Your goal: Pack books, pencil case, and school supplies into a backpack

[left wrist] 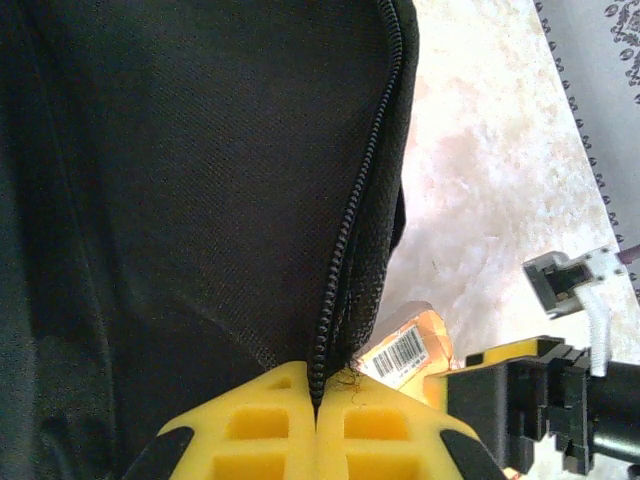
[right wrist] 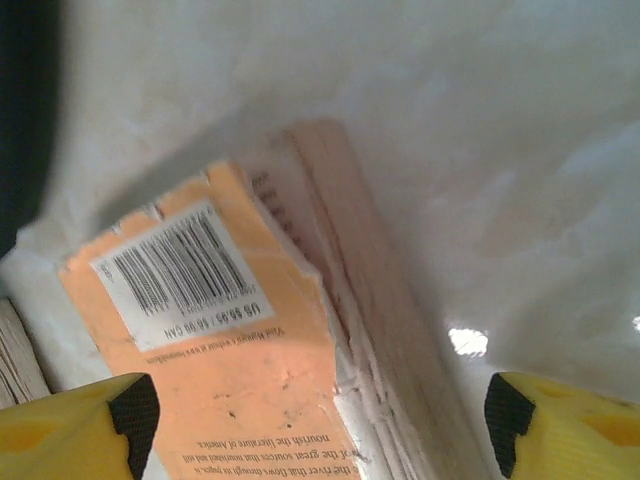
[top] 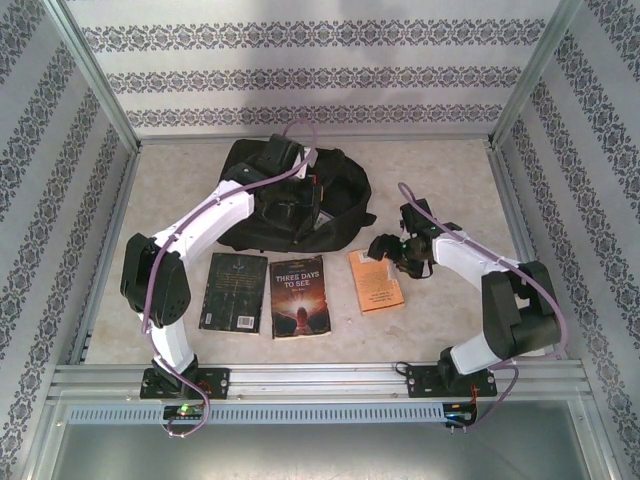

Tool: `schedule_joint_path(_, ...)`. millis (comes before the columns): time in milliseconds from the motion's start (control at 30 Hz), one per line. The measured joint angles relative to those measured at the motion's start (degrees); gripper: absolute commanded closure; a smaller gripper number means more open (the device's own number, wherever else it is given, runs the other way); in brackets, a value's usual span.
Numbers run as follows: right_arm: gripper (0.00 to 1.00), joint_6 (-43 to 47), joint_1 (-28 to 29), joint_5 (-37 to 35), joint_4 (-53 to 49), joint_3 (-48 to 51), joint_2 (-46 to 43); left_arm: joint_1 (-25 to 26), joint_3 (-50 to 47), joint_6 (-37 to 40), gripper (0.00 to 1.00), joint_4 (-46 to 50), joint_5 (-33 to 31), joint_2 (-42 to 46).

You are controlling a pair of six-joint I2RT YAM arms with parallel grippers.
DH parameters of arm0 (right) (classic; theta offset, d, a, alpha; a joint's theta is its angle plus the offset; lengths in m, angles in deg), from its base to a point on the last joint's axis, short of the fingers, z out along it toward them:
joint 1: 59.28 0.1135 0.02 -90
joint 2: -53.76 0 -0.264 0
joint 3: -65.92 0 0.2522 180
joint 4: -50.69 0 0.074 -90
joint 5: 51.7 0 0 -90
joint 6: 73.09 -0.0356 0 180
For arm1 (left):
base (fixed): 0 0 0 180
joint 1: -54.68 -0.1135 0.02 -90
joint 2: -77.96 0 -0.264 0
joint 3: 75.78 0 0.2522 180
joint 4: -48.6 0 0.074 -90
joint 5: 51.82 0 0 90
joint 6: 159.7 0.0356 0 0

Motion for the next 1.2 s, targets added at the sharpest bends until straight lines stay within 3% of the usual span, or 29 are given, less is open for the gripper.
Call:
schedule_joint_path(200,0.29,-2.8,3.3,4.2,4.6,2.3,-0.2,0.1,-1.9,-1.7,1.0,-2.2,0.7,0.0)
schedule_joint_path(467,0.37,-8.2,3.4,10.9,12.3,5.2,2.1,0.1,-2.4,-2.2,1.0,-3.0,1.3,0.0)
schedule_joint_path(700,0.47,-8.5,5.4,13.1,12.6,5.2,1.8,0.1,-3.0,-3.2,1.0,-3.4,1.9,0.0)
schedule_joint_path(1000,0.53,-7.5,6.4,16.6,10.3,3.5,0.9,0.1,-3.0,-3.5,1.0,-3.4,2.4,0.0)
schedule_joint_path(1200,0.63,-7.9,6.8,18.0,10.3,2.7,-1.2,0.1,-3.0,-3.5,1.0,-3.4,2.5,0.0)
